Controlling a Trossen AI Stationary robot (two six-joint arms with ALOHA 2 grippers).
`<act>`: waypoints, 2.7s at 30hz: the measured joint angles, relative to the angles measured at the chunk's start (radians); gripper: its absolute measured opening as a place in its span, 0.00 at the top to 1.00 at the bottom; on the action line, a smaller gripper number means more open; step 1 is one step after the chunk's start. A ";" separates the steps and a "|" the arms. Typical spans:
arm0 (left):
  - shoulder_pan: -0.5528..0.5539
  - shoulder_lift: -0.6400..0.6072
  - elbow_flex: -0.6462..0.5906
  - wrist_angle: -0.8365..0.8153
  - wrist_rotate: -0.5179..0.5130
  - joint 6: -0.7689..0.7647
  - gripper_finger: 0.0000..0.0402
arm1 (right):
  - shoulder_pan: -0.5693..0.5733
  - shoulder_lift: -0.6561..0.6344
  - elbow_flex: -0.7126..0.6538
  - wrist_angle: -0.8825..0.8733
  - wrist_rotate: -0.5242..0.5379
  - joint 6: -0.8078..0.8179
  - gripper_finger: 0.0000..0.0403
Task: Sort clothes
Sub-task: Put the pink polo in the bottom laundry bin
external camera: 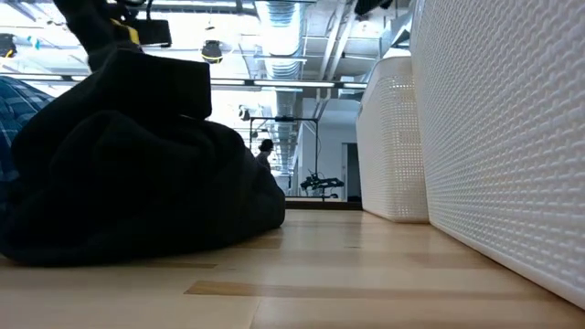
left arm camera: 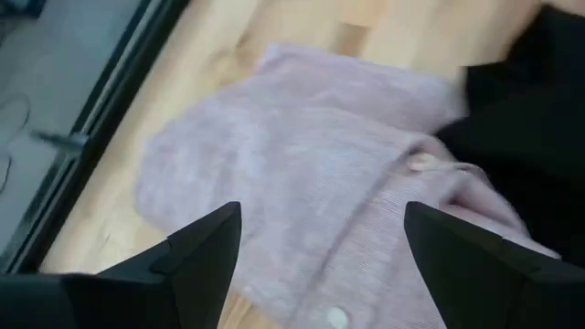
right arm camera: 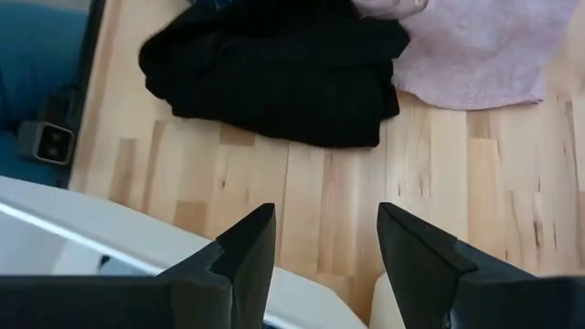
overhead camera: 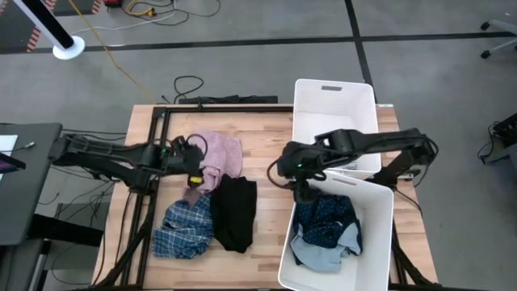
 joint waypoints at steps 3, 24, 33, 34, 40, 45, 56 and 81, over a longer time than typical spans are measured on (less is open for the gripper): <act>0.080 0.001 -0.001 0.023 0.001 -0.018 0.25 | 0.000 0.025 0.000 0.008 0.001 -0.028 0.49; 0.476 0.219 -0.001 0.106 0.238 -0.191 0.25 | 0.087 -0.087 0.052 0.057 0.311 -0.232 0.49; 0.563 0.442 0.001 0.214 0.356 -0.351 0.15 | 0.135 -0.149 0.054 0.051 0.320 -0.254 0.49; 0.571 0.472 0.003 0.234 0.374 -0.352 0.15 | 0.140 -0.152 0.054 0.051 0.320 -0.259 0.49; 0.568 0.635 0.011 0.291 0.354 -0.344 0.17 | 0.168 -0.156 0.054 0.030 0.321 -0.286 0.49; 0.530 0.665 0.015 0.303 0.327 -0.327 0.46 | 0.178 -0.154 0.054 0.005 0.321 -0.294 0.49; 0.512 0.557 0.012 0.345 0.380 -0.275 0.86 | 0.167 -0.153 0.054 0.003 0.321 -0.328 0.49; 0.468 -0.261 0.061 0.507 0.373 -0.131 0.86 | 0.149 -0.136 -0.096 0.593 -0.014 -0.259 0.49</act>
